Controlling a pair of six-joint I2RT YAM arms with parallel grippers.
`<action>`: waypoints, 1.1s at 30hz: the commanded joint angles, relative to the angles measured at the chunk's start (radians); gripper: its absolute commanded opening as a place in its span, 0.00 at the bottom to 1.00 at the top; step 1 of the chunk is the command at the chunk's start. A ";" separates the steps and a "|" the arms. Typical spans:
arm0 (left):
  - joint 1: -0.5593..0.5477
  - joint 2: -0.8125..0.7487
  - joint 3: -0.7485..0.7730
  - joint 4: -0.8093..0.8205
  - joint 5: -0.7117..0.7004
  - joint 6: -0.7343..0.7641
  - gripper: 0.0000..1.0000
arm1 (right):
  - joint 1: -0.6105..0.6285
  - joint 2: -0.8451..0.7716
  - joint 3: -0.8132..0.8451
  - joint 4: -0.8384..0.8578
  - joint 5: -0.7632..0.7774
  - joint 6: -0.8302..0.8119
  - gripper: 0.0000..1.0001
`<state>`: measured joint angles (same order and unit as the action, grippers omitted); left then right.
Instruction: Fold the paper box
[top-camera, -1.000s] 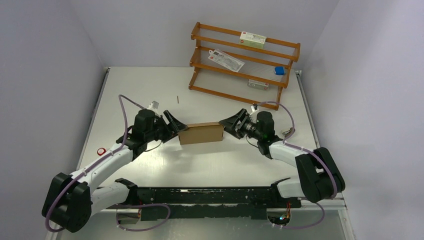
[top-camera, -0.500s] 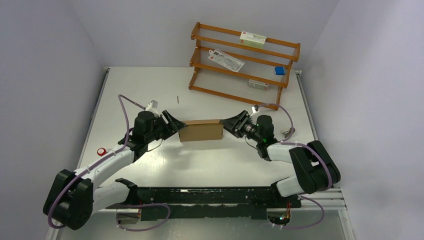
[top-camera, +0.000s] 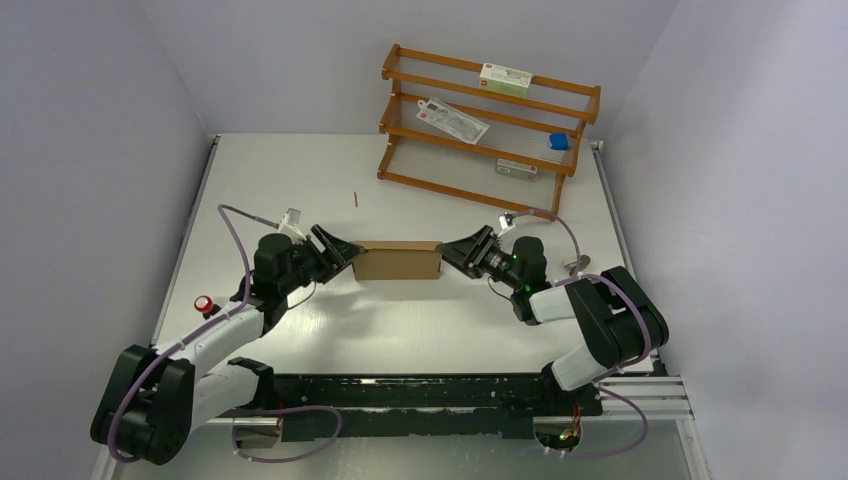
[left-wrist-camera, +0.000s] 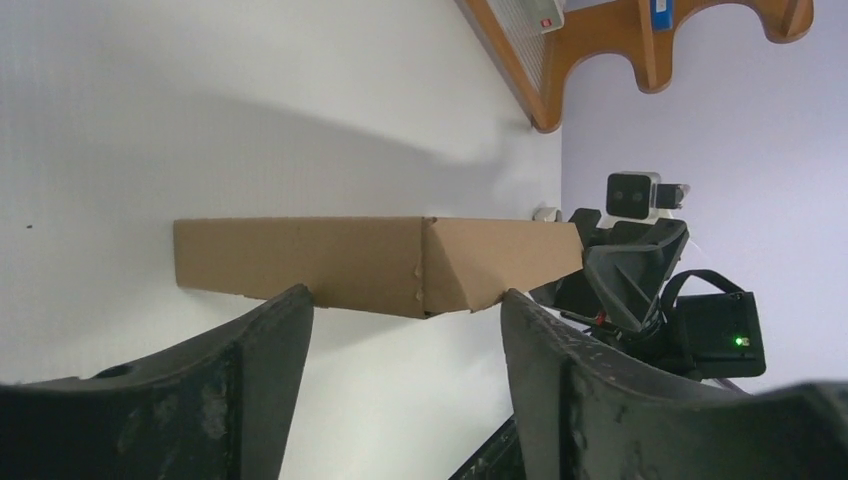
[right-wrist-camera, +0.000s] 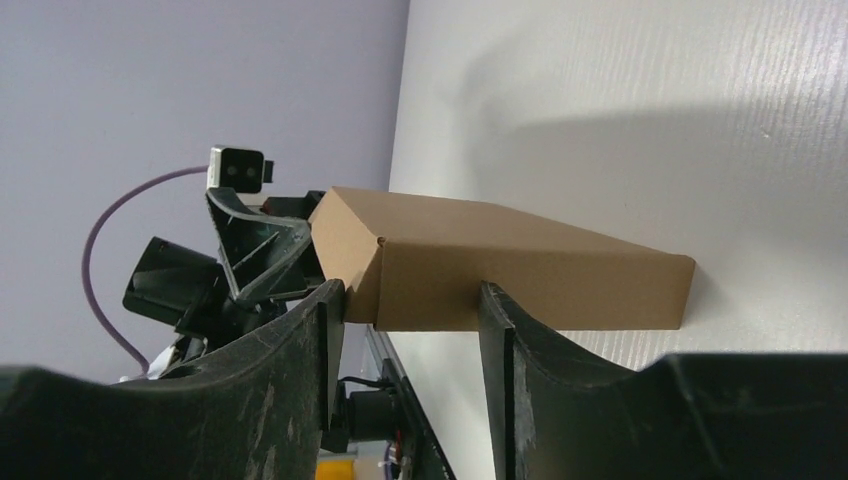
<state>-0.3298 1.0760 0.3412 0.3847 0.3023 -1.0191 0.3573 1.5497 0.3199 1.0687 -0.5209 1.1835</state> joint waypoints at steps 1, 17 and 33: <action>0.009 0.013 -0.012 0.020 0.104 -0.060 0.77 | 0.032 0.010 -0.010 -0.175 -0.063 -0.029 0.28; 0.080 -0.026 -0.051 0.154 0.085 -0.173 0.83 | 0.032 -0.049 0.039 -0.289 -0.027 -0.074 0.28; 0.133 0.085 0.018 0.104 0.094 -0.082 0.70 | 0.037 -0.062 0.049 -0.322 -0.025 -0.092 0.28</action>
<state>-0.2150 1.1370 0.3382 0.4690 0.3862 -1.1271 0.3828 1.4776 0.3775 0.8543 -0.5507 1.1233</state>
